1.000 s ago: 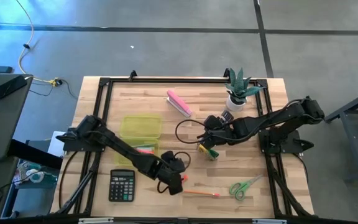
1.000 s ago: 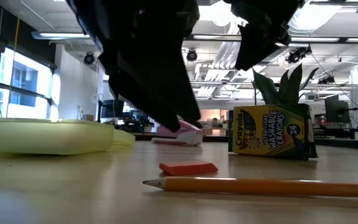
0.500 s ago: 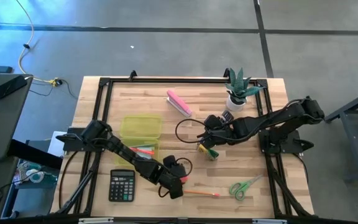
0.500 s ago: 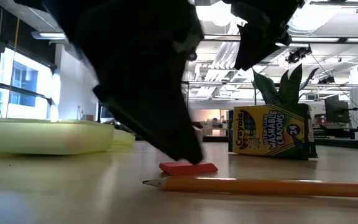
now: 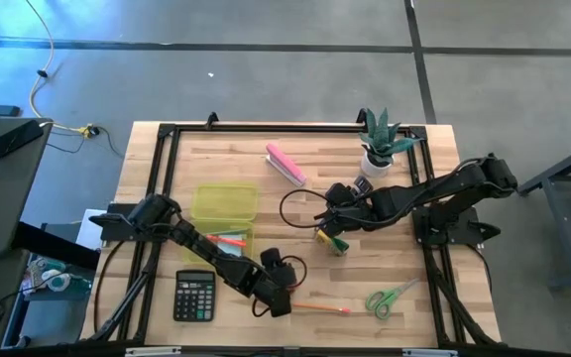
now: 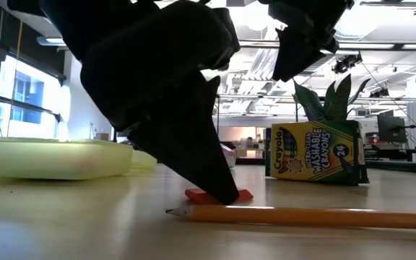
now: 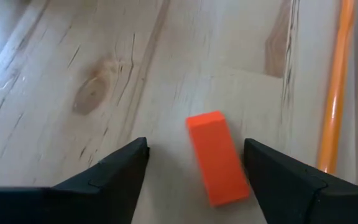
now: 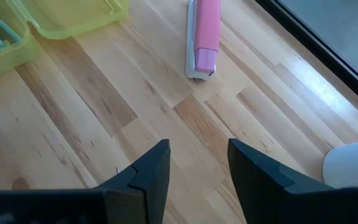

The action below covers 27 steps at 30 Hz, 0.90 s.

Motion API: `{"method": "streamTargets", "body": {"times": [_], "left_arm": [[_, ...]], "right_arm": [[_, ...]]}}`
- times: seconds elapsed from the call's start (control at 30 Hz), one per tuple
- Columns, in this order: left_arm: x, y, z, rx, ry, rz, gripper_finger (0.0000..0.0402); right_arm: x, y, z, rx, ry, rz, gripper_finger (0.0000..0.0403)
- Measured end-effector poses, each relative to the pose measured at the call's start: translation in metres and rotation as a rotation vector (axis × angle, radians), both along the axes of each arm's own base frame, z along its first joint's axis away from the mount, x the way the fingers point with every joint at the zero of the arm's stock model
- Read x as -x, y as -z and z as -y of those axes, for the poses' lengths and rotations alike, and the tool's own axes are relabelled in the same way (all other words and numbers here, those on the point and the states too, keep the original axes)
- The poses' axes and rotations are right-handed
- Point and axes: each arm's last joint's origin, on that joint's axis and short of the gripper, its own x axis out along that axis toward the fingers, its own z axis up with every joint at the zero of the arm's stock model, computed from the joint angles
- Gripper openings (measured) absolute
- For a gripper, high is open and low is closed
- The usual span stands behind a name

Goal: Pack school essentials
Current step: Put the orange eraser into the yellow supply box

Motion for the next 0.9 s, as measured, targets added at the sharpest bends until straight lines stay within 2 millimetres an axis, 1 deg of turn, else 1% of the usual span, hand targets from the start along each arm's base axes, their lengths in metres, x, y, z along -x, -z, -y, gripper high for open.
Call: {"method": "streamTargets", "body": {"times": [0.27,0.5,0.63,0.77,0.9], "left_arm": [[0.001,0.0012,-0.0012,-0.04,0.043,-0.025,0.018],[0.0004,0.0012,-0.0004,-0.044,0.083,-0.029,0.0114],[0.0002,0.0011,-0.0001,-0.041,0.106,-0.034,0.0083],[0.0002,0.0011,-0.0001,-0.041,0.109,-0.035,0.0067],[0.0002,0.001,0.0,-0.04,0.11,-0.035,0.0069]], "right_arm": [[0.0,0.0,0.0,0.0,0.0,0.0,0.0153],[0.0,0.0,0.0,0.0,0.0,0.0,0.0153],[0.0,0.0,0.0,0.0,0.0,0.0,0.0153],[0.0,0.0,0.0,0.0,0.0,0.0,0.0153],[0.0,0.0,0.0,0.001,-0.002,-0.001,0.0153]]}}
